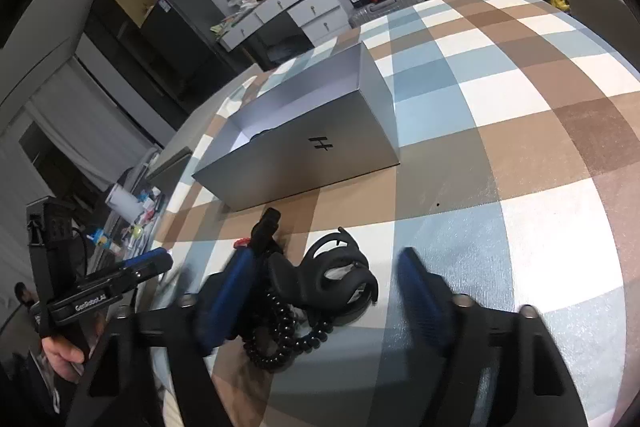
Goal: Organize jewelry
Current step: 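Grasp a black claw clip with the right tool while the left tool holds the badge, then lower both held items into the grey box and open both tools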
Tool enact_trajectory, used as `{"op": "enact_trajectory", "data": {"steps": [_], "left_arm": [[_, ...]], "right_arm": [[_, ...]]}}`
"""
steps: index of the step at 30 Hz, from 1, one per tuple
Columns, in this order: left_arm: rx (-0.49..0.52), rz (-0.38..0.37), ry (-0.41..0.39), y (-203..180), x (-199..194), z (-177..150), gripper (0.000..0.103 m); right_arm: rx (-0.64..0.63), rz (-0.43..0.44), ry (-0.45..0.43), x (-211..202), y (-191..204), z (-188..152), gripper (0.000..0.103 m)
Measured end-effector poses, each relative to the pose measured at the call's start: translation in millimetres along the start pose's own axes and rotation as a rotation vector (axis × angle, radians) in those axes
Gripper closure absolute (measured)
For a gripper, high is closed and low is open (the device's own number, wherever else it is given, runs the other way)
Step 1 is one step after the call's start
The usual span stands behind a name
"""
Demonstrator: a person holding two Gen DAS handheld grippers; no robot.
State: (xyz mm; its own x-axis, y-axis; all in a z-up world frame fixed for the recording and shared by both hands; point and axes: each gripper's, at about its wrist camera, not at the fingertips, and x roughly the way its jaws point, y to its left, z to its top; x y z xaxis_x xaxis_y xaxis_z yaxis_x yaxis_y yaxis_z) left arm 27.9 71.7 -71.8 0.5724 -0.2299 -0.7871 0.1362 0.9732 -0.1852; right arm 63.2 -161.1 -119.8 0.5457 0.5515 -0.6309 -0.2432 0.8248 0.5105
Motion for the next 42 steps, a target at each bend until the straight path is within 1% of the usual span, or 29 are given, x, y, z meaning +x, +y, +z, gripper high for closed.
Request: {"op": "enact_trajectory", "data": {"steps": [1, 2, 5, 8, 12, 15, 19, 25, 29, 32, 34, 36, 41, 42], "left_arm": [[0.002, -0.002, -0.002, 0, -1, 0, 0.067], [0.003, -0.003, -0.004, 0, -2, 0, 0.067], [0.006, -0.009, -0.017, -2, -6, 3, 0.067], [0.006, -0.024, -0.038, -6, -12, 9, 0.067], [0.032, -0.052, -0.054, -15, -19, 19, 0.067], [0.058, -0.074, -0.066, -23, -22, 32, 0.067], [0.077, -0.106, -0.089, -33, -22, 55, 0.067], [0.124, -0.117, -0.119, -51, -10, 85, 0.067], [0.135, -0.13, -0.12, -59, 6, 101, 0.067], [0.143, -0.116, -0.111, -63, 20, 108, 0.067], [0.136, -0.136, -0.092, -62, 31, 112, 0.067], [0.124, -0.136, -0.083, -61, 37, 115, 0.067], [0.11, -0.171, -0.041, -61, 54, 118, 0.067], [0.106, -0.188, -0.029, -61, 58, 118, 0.067]], "right_arm": [[0.006, 0.013, 0.009, 1, -1, 1, 0.05], [0.012, 0.02, 0.008, 1, -2, 0, 0.05], [0.0, 0.001, -0.016, -6, -2, -1, 0.05], [0.009, 0.01, -0.08, -23, -4, 3, 0.05], [0.042, 0.063, -0.152, -47, -11, 20, 0.05], [0.043, 0.105, -0.185, -59, -10, 35, 0.05], [0.015, 0.149, -0.206, -60, 0, 58, 0.05], [-0.038, 0.206, -0.204, -47, 16, 92, 0.05], [-0.091, 0.215, -0.2, -35, 26, 111, 0.05], [-0.121, 0.21, -0.189, -23, 30, 123, 0.05], [-0.137, 0.197, -0.166, -12, 31, 131, 0.05], [-0.153, 0.186, -0.136, 1, 32, 137, 0.05], [-0.204, 0.146, -0.078, 28, 31, 139, 0.05], [-0.206, 0.138, -0.067, 32, 30, 138, 0.05]]}}
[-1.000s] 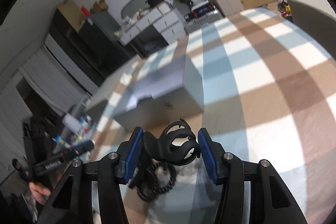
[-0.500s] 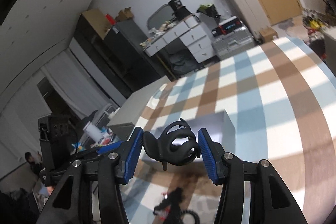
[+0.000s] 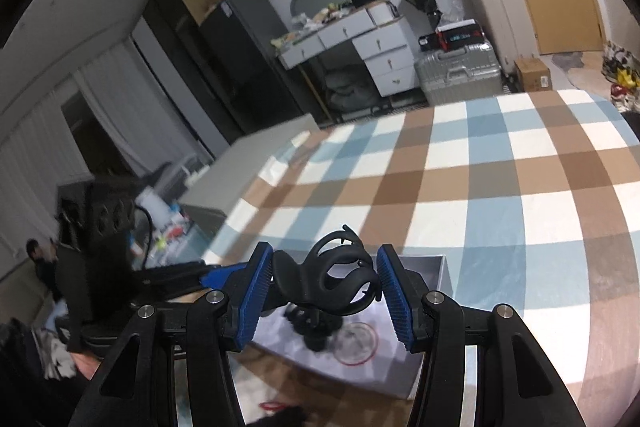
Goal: Organize jewelry
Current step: 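Lower both held items into the grey box and open both tools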
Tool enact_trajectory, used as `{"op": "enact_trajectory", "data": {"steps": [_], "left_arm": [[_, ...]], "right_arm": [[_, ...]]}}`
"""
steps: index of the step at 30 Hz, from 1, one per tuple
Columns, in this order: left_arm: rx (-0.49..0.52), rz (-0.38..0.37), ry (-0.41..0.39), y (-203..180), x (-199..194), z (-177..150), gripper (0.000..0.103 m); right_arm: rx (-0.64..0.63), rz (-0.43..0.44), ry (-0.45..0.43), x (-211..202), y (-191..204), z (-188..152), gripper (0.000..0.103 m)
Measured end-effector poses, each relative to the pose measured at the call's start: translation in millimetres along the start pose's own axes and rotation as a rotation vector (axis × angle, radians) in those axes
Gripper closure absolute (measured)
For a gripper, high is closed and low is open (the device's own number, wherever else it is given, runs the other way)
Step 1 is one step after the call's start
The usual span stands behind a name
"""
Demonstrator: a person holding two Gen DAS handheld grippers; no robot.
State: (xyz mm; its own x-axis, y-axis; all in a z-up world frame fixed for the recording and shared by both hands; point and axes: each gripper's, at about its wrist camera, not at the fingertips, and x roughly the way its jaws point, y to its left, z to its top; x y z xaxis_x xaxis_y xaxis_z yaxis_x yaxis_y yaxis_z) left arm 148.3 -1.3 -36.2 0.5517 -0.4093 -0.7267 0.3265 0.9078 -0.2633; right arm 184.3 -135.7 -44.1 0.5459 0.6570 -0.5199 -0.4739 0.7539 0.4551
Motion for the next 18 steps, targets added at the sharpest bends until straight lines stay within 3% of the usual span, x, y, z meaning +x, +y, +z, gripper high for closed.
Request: {"op": "enact_trajectory", "data": {"steps": [6, 18], "left_arm": [[-0.001, -0.049, 0.038, -1, 10, 0, 0.067], [0.008, -0.064, 0.056, -2, 15, 2, 0.067]], "right_arm": [[0.016, -0.012, 0.035, 14, -10, -8, 0.05], [-0.008, -0.042, 0.054, 17, -7, -9, 0.05]]}}
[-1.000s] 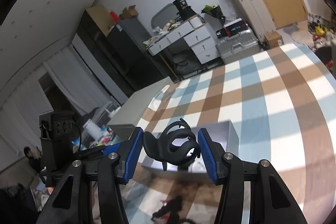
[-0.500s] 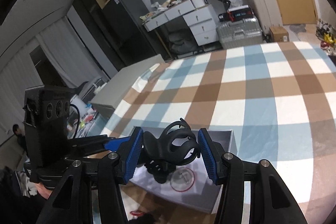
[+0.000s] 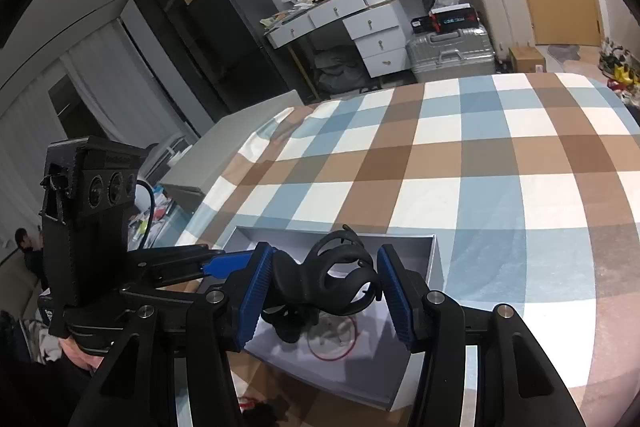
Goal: Organize jewelry
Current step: 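Lower both held items into the grey box and open both tools, then withdraw both tools from the box back to the remaining jewelry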
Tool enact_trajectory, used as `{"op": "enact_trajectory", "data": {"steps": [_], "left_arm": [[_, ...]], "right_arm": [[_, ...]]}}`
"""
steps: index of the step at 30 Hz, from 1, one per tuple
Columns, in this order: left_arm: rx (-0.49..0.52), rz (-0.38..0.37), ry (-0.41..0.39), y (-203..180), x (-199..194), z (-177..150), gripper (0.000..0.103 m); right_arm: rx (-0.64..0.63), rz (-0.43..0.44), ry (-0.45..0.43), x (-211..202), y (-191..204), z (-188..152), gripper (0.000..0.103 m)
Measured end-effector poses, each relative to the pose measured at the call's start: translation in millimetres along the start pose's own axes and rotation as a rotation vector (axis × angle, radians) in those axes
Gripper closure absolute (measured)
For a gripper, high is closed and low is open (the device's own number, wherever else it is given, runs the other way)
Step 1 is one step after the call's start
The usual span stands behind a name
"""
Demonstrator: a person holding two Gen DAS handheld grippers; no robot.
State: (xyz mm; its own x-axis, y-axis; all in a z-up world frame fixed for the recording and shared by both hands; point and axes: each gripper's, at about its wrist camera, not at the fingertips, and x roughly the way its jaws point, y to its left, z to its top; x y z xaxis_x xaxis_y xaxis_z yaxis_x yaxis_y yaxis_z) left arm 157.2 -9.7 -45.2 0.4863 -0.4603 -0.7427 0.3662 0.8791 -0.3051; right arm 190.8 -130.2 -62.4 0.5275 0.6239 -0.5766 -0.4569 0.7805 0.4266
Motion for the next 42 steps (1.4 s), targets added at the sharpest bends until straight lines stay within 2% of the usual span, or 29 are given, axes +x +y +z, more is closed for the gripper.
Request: {"op": "enact_trajectory", "data": {"steps": [7, 9, 10, 11, 13, 18, 21, 23, 25, 33, 38, 40, 42], "left_arm": [[0.036, 0.023, -0.03, -4, -2, 2, 0.066], [0.042, 0.025, -0.034, -4, -4, 2, 0.065], [0.045, 0.019, -0.037, -4, -5, 2, 0.056], [0.044, 0.029, -0.043, -4, -6, 2, 0.042], [0.035, 0.055, -0.07, -3, -12, 1, 0.03], [0.035, 0.086, -0.11, -4, -26, -3, 0.03], [0.038, 0.122, -0.16, -4, -40, -7, 0.029], [0.04, 0.156, -0.197, -4, -49, -11, 0.022], [0.037, 0.181, -0.227, -4, -57, -15, 0.02], [0.024, 0.263, -0.314, -9, -80, -41, 0.019], [-0.015, 0.311, -0.367, -9, -91, -63, 0.003], [-0.03, 0.335, -0.383, -6, -90, -74, 0.002], [-0.038, 0.362, -0.365, -3, -85, -87, 0.002]], "right_arm": [[0.016, -0.003, -0.009, -2, -1, -1, 0.048], [0.008, -0.004, -0.02, -5, 1, -2, 0.041], [0.011, 0.0, -0.03, -7, 2, -2, 0.032], [0.014, -0.003, -0.047, -11, 3, -3, 0.027], [0.009, -0.006, -0.071, -18, 5, -2, 0.022], [-0.012, -0.021, -0.127, -40, 13, -2, 0.017], [-0.022, -0.028, -0.169, -55, 18, -2, 0.007], [-0.024, -0.03, -0.2, -65, 21, -4, 0.003], [-0.031, -0.032, -0.219, -74, 25, -5, 0.0], [-0.119, -0.065, -0.246, -100, 51, -26, 0.0], [-0.181, -0.077, -0.228, -107, 66, -50, 0.0], [-0.186, -0.079, -0.224, -109, 70, -63, 0.0], [-0.183, -0.074, -0.2, -107, 72, -76, 0.0]]}}
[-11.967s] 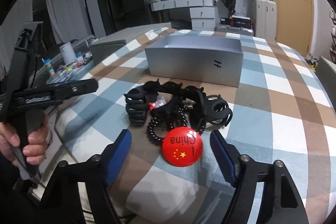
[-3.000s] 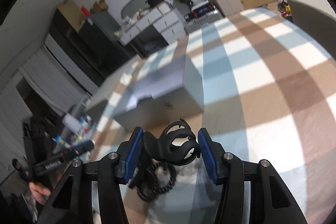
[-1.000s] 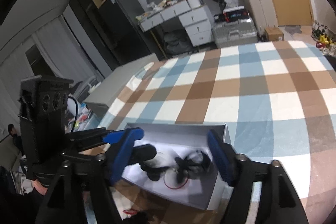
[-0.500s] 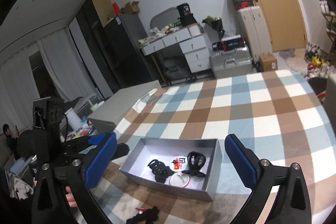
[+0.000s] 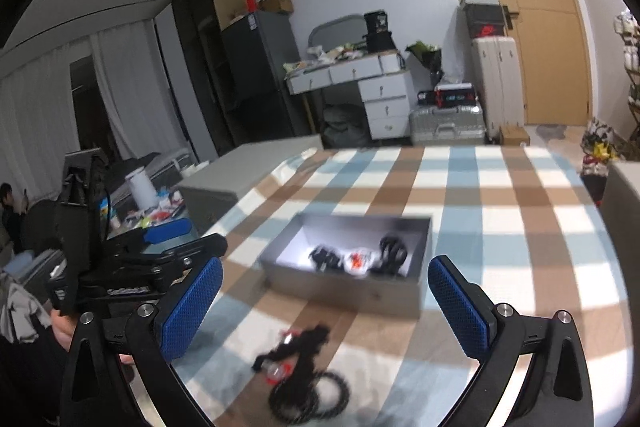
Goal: Organize jewelry
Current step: 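Withdraw both tools from the box back to the remaining jewelry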
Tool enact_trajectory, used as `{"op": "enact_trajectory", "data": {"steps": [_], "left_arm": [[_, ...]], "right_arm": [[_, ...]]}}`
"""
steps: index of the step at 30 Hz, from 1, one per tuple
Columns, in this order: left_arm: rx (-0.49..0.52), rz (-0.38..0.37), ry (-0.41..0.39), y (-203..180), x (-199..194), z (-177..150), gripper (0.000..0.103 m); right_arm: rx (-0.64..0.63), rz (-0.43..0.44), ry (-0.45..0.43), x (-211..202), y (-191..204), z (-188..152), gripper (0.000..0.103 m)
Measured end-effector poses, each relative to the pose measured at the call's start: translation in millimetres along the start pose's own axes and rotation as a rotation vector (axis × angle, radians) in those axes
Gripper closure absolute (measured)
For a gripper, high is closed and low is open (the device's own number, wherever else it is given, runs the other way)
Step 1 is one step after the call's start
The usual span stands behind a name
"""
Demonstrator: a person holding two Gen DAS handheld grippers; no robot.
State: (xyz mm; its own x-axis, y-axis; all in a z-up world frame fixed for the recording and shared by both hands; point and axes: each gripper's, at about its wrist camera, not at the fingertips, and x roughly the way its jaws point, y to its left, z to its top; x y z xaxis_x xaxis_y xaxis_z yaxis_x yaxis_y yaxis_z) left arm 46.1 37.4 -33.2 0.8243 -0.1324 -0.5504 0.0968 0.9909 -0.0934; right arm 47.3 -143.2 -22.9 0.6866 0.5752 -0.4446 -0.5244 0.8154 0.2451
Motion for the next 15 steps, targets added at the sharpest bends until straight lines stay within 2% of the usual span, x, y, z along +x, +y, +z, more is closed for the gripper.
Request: {"op": "enact_trajectory", "data": {"steps": [4, 12, 15], "left_arm": [[-0.027, 0.023, 0.059, 10, 1, -21, 0.002], [-0.076, 0.049, 0.112, 21, -11, -48, 0.002], [-0.085, 0.042, 0.136, 22, -13, -57, 0.002]], "right_arm": [[-0.01, 0.006, 0.032, 2, 7, -25, 0.0], [-0.002, -0.019, 0.114, 7, 14, -60, 0.0], [-0.01, -0.012, 0.141, 11, 18, -67, 0.005]]}}
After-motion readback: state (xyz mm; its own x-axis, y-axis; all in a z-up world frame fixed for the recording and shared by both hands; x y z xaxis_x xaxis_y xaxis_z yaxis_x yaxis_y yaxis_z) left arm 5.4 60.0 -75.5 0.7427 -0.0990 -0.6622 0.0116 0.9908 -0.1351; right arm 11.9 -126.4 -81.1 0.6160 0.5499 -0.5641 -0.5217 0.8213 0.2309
